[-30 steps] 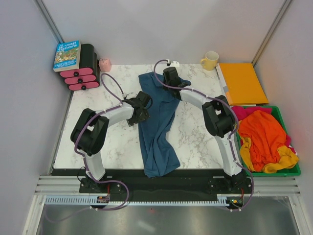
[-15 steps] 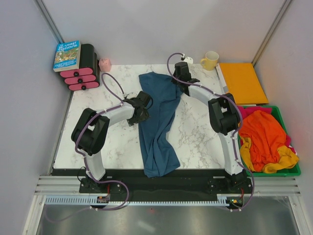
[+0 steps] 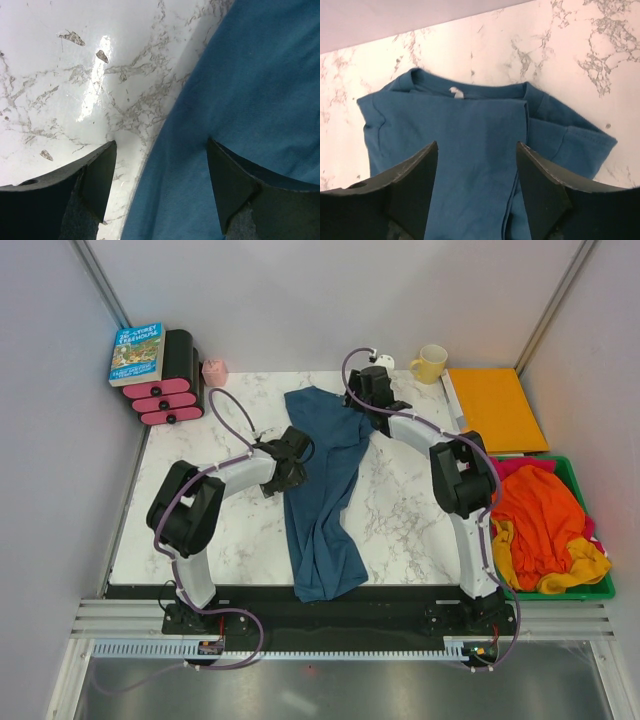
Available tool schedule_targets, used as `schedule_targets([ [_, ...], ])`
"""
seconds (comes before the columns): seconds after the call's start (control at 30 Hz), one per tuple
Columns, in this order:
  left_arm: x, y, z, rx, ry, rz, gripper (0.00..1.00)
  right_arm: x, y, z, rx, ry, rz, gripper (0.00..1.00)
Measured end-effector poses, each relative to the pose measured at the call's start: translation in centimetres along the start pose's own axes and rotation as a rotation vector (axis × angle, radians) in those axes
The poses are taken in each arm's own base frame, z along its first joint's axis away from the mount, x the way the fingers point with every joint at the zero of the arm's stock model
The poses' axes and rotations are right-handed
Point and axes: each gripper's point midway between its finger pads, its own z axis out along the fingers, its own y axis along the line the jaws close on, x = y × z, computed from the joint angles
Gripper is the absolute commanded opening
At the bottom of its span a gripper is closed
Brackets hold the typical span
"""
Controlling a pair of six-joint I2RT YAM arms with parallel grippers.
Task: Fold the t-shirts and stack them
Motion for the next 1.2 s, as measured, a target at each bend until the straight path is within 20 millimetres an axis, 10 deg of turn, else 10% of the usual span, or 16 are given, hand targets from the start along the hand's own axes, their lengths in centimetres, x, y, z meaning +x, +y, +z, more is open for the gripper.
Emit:
schedule_targets([
  [0.17, -0.5, -0.5, -0.3, 0.01, -0.006, 0.008, 0.77, -0.6, 1.6, -2.9, -0.03, 0.011, -0.016, 0.0],
  [0.43, -6.8, -8.1, -0.4, 0.129, -0.102, 0.076, 0.74, 4.2, 0.7, -3.9, -0.005, 0.155, -0.047, 0.0],
  [0.67, -7.6, -11.5, 2.3, 0.152, -0.092, 0.14, 0.73, 10.7, -2.3, -3.7, 0.07, 0.312, -0.063, 0.0],
  [0.83, -7.0, -11.8, 4.3, 0.139, -0.027, 0.167, 0.7, 10.8, -2.2, -3.2, 0.091, 0.322, -0.063, 0.02],
  [1.2, -13.6, -14.1, 7.7, 0.245, 0.048, 0.078, 0.64, 8.0, -1.6, 2.3, 0.123, 0.308, -0.046, 0.08],
])
